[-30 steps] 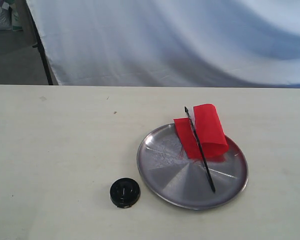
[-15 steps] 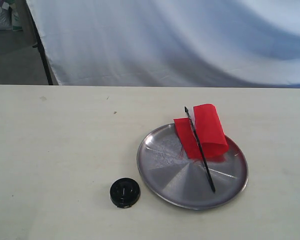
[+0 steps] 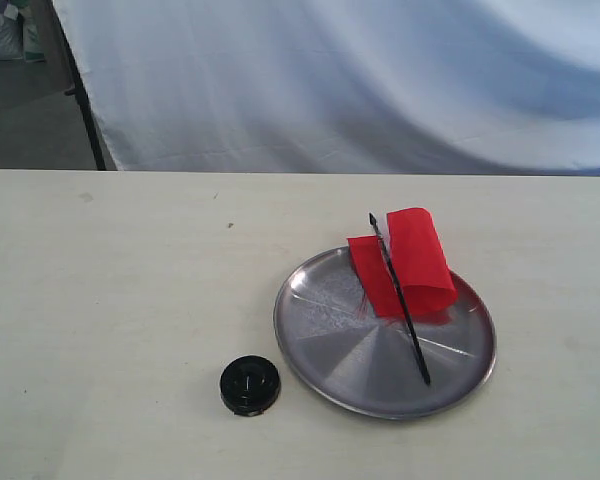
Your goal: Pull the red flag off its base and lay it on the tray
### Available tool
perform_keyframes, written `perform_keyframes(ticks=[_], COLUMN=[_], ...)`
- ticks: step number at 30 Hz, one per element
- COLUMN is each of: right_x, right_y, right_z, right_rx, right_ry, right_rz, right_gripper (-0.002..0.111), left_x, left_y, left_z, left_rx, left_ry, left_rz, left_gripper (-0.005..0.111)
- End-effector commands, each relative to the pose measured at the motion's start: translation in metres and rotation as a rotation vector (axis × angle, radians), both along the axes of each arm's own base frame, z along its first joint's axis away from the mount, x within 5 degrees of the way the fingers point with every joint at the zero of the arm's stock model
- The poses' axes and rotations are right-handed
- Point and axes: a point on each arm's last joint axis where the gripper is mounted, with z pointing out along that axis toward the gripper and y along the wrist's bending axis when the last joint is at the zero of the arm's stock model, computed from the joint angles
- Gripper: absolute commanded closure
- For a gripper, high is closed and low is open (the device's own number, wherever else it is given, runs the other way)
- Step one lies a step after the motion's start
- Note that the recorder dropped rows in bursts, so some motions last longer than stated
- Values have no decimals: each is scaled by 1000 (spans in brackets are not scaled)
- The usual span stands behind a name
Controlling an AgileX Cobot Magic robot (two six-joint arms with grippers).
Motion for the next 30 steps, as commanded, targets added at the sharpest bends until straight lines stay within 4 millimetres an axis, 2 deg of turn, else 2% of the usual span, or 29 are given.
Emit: perform_keyframes(ticks=[1, 12, 23, 30], right_x=[0, 0, 0, 0], right_y=[0, 0, 0, 0], right_z=[0, 0, 0, 0], right_rx=[-8, -8, -8, -8], right_ry=[-11, -11, -11, -11], right_rz=[-1, -1, -1, -1], right_gripper=[108, 108, 108, 108], left_x=[0, 0, 2, 2], left_y=[0, 0, 11, 14], left_z=[-1, -1, -1, -1], left_rx=[-12, -12, -12, -12], left_ry=[0, 0, -1, -2], left_rz=[0, 2, 207, 262], left_gripper=[107, 107, 107, 107])
